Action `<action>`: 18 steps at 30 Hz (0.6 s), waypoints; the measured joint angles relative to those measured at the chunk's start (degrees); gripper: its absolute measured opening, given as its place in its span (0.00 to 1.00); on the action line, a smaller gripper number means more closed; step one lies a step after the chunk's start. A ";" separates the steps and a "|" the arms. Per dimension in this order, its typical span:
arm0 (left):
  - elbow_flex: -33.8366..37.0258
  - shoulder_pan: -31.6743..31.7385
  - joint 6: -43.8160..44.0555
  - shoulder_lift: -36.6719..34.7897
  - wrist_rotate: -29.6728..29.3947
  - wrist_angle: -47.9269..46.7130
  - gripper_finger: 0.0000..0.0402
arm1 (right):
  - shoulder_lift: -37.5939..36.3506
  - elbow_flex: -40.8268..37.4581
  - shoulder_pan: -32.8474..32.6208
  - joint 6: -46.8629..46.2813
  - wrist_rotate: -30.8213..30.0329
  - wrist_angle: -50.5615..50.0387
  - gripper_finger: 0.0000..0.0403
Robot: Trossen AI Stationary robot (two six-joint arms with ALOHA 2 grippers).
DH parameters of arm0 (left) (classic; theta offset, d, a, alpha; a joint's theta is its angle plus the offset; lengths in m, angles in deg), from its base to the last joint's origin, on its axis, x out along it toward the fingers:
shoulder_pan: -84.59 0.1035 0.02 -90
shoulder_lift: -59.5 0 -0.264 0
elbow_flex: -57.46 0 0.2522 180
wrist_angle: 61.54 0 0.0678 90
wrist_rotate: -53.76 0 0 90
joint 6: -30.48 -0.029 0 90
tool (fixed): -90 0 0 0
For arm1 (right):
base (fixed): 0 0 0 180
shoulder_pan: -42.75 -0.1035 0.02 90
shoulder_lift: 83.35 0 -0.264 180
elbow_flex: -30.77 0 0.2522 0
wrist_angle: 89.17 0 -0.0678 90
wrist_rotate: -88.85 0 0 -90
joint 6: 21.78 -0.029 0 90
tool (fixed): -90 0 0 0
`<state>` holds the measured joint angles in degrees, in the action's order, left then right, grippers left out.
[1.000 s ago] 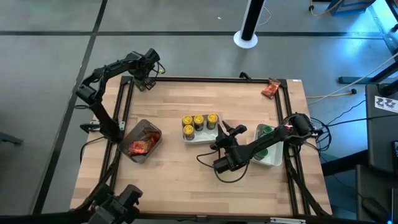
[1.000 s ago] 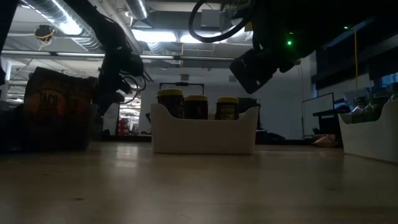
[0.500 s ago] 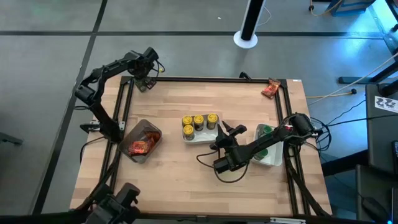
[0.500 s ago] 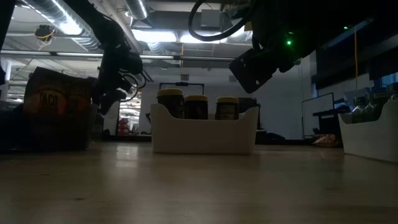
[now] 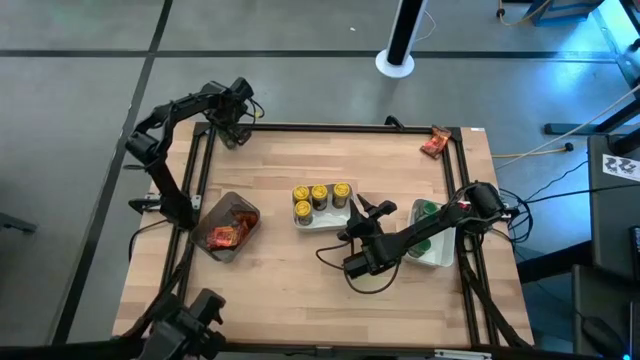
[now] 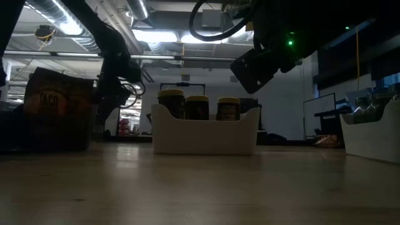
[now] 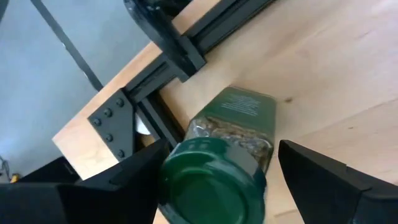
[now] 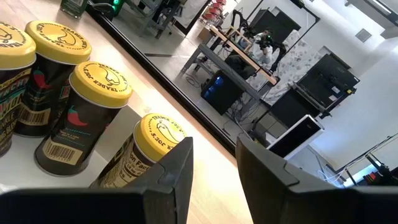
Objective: Sort spices by type
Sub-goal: Put the green seasoning bottle into the right white bin
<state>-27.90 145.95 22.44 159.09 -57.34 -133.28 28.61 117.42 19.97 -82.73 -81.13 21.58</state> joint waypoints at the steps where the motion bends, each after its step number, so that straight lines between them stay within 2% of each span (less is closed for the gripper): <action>1: 0.00 -0.01 -0.16 0.13 0.21 -0.04 0.72 | 0.00 0.00 0.01 0.00 0.00 0.02 0.30; 6: 0.00 0.44 -0.44 0.80 0.26 -0.06 0.66 | 0.00 0.00 0.00 0.00 0.00 0.09 0.30; 14: -0.02 0.51 -2.14 0.80 3.05 0.09 0.46 | 0.00 0.00 0.02 0.00 0.03 0.11 0.30; 18: -0.01 -0.55 -3.45 0.62 2.98 0.11 0.46 | 0.00 0.00 0.00 0.00 0.43 0.10 0.30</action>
<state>-27.91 145.40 18.99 159.70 -54.36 -133.17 28.61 117.42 19.97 -82.73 -80.70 21.69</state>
